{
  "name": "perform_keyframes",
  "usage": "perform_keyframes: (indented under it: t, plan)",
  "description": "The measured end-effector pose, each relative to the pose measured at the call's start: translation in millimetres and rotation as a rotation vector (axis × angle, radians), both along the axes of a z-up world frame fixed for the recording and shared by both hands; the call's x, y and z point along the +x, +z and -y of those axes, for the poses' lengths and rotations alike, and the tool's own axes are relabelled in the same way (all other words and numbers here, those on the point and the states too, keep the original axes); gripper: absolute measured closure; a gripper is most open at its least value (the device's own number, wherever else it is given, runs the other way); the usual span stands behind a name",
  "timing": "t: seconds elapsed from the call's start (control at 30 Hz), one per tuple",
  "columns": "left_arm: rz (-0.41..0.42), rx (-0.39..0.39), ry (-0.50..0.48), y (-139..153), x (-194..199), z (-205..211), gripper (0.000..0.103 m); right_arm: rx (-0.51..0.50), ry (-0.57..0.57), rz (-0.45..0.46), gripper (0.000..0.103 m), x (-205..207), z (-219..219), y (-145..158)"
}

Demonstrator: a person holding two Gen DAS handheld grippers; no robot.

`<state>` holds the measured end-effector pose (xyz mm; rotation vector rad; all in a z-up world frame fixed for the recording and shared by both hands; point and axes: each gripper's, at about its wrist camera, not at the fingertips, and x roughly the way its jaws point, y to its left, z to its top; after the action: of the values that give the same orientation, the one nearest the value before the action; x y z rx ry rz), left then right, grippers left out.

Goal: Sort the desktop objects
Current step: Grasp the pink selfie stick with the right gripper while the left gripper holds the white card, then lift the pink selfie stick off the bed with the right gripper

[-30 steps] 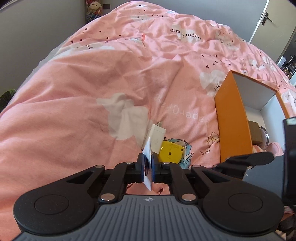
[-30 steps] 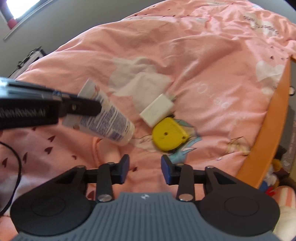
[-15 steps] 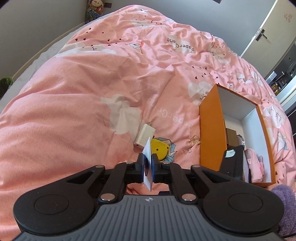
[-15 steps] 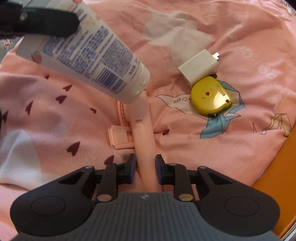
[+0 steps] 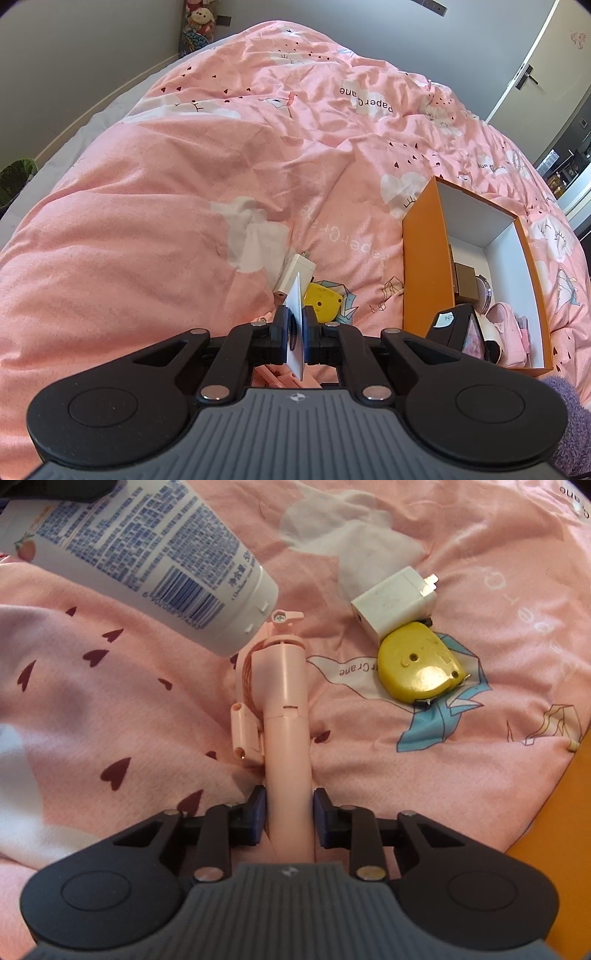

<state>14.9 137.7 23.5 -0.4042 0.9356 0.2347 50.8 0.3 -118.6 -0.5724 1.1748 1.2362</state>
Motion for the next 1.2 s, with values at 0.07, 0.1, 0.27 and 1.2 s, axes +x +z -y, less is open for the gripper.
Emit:
perform_keyframes:
  t: [0.07, 0.1, 0.27, 1.2]
  plan:
    - [0.009, 0.008, 0.006, 3.7, -2.1, -0.5, 0.095, 0.020, -0.021, 0.002, 0.074, 1.1, 3.1, 6.4]
    - [0.015, 0.013, 0.010, 6.0, -3.1, -1.0, 0.095, 0.033, -0.036, 0.000, 0.074, 2.5, 4.9, 10.3]
    - [0.043, 0.056, 0.041, 20.1, -8.1, -5.9, 0.095, 0.114, -0.123, -0.055, 0.075, 14.8, 15.4, 35.5]
    - [0.017, 0.027, -0.028, -1.3, -5.4, 10.3, 0.095, -0.178, 0.081, 0.132, 0.073, -0.1, 4.8, 16.8]
